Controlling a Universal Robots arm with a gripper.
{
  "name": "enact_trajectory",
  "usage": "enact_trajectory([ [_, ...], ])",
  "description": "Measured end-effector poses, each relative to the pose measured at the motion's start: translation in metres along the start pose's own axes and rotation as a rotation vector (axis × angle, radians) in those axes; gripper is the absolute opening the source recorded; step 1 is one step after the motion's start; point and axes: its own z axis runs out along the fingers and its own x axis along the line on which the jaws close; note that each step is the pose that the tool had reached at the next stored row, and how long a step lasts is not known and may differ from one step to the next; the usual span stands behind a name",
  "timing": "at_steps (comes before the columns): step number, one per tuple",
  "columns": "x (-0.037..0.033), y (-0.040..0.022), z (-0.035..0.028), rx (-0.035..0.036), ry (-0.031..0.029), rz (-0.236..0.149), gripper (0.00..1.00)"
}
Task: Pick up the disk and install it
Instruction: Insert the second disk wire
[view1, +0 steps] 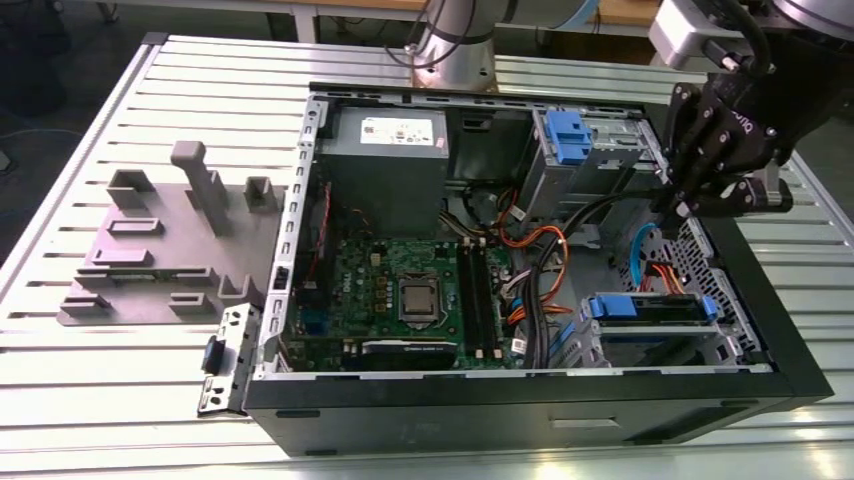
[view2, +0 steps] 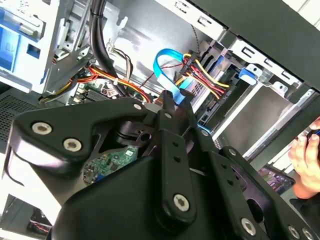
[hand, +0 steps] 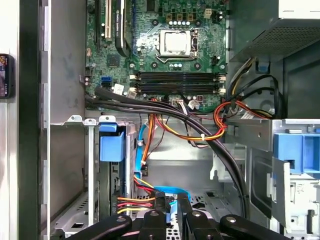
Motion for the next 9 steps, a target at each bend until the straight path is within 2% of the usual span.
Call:
enact_trajectory([
  [2, -0.0005, 0.0, 0.0017, 0.0001, 0.0138, 0.0, 0.24],
  [7, -0.0012, 0.0, 0.0054, 0.0006, 0.0559, 0.0, 0.24],
  [9, -0.0017, 0.0, 0.0073, 0.0008, 0.0704, 0.0, 0.24],
])
